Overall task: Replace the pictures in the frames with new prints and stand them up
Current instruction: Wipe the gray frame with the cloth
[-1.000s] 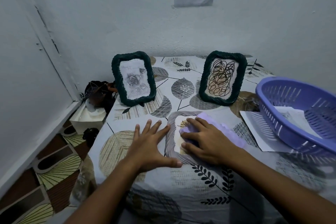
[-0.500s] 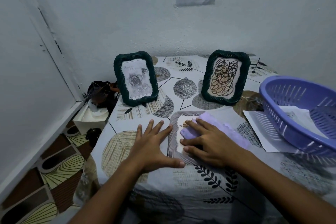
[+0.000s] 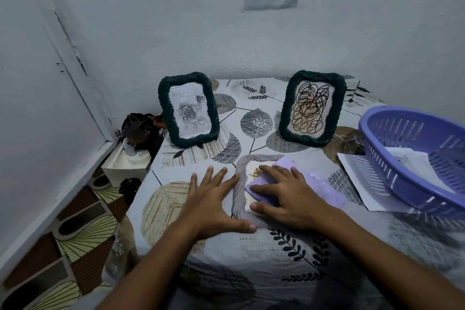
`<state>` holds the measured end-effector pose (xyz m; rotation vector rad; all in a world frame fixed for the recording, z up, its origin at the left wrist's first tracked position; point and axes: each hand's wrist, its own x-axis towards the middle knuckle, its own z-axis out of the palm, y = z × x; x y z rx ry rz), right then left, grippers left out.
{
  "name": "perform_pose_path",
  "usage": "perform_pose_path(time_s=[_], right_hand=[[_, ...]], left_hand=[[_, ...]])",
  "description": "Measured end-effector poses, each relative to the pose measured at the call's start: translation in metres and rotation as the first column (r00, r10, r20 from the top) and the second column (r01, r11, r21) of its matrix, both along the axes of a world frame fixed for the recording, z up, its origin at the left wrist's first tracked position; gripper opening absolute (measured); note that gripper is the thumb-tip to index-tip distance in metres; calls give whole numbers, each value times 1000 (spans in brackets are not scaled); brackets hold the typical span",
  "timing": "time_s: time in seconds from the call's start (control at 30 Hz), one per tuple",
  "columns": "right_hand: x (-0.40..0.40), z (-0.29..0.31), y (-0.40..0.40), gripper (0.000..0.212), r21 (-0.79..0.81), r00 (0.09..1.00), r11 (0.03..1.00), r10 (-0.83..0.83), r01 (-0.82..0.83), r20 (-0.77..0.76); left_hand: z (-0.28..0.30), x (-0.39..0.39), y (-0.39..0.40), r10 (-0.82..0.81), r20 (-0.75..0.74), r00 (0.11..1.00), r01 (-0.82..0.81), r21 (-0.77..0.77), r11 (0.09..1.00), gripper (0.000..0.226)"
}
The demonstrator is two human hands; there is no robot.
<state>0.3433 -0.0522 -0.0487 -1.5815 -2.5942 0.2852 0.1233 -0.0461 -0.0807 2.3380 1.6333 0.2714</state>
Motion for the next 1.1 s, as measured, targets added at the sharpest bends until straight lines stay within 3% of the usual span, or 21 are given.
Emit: perform_pose_path(time_s=[0.37,0.5,0.67,0.83,0.97,1.1], right_hand=[[-11,2,-3,74,35,999,999,28,-27,-24],[-9,5,0,59,12,999,999,50,-49,-20],[-11,5,2,72,50,997,998,41,-45,69],[-10,5,3,55,23,995,997,70,-72,69],[-13,2,4,64,36,996,998,49,-51,75],[-13,5,0,57,18,994,999,48,-51,100]], left_hand=[[-1,0,0,-7,14,1000,7,0,1000,126],[-1,0,1,-3,19,1000,3,-1,1000,127],[-1,0,0,-5,7,1000,5,0,1000,126],[0,0,0,-8,16,1000,8,-2,1000,127],[-1,0,1,-7,14,1000,7,2,1000,126],[-2,0,1,-7,16,1000,7,4,1000,126]])
